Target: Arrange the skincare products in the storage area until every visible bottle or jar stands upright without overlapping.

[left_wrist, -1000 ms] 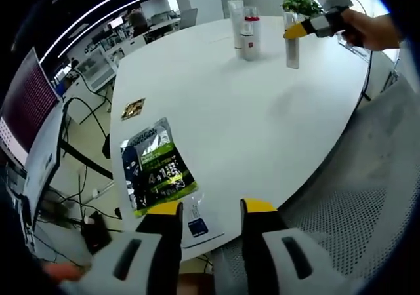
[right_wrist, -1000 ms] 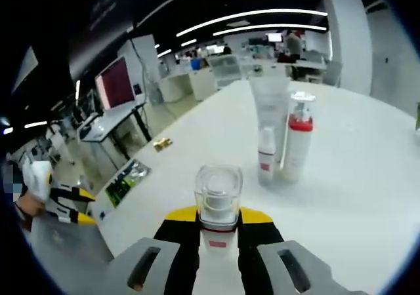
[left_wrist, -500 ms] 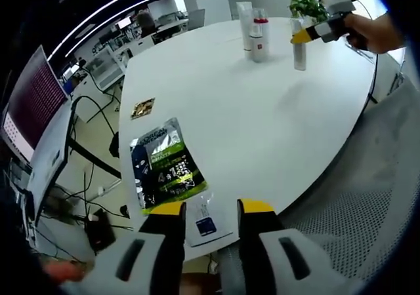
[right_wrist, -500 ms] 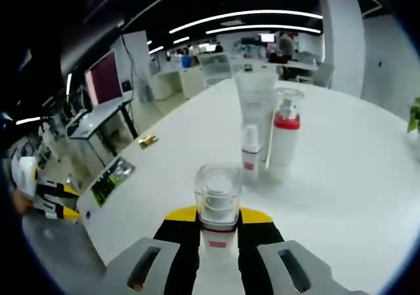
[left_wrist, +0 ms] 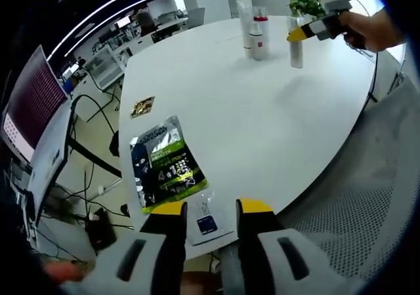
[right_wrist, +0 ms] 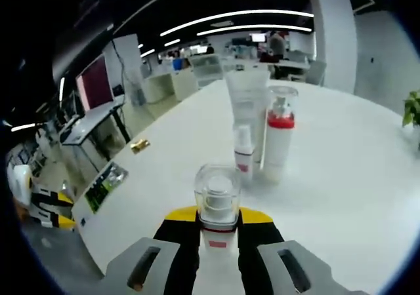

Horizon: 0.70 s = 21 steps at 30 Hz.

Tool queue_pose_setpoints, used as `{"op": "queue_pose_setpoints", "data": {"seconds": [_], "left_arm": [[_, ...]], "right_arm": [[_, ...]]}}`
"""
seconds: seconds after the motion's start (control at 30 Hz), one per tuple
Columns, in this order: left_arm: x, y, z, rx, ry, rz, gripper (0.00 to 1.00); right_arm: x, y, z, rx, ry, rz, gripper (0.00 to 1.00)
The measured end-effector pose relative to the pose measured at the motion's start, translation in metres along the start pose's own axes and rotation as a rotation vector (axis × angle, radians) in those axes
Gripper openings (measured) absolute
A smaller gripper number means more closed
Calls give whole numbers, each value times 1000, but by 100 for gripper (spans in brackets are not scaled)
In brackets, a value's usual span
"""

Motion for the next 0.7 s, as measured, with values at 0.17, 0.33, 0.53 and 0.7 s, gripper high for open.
{"op": "queue_pose_setpoints", "data": {"seconds": [0.17,0.33,0.53,0.7], "left_arm": [[0,0,0,-2,-1,2,23],[0,1,0,-6,3,3,23],[0,1,-3,-22,15,7,23],[-2,2,-5,-36,31,16,22]], "right_arm": [[-1,2,-1,0,-3,1,18],[2,4,-5,-15,-17,-9,18],[9,4,-8,-49,-36,-52,18],[14,6,-10,-86,-85,-82,18]]}}
Point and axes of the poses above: the point that each gripper's makers call its tool centre point, and the gripper's own axes: y roughly forward along the fingers, z roughly to its left, x roughly out of its top, the point moved 7 cm from there along -y, roughly backward along the fingers, and after that the axes turned 11 degrees about x, right-handed, at the moved point
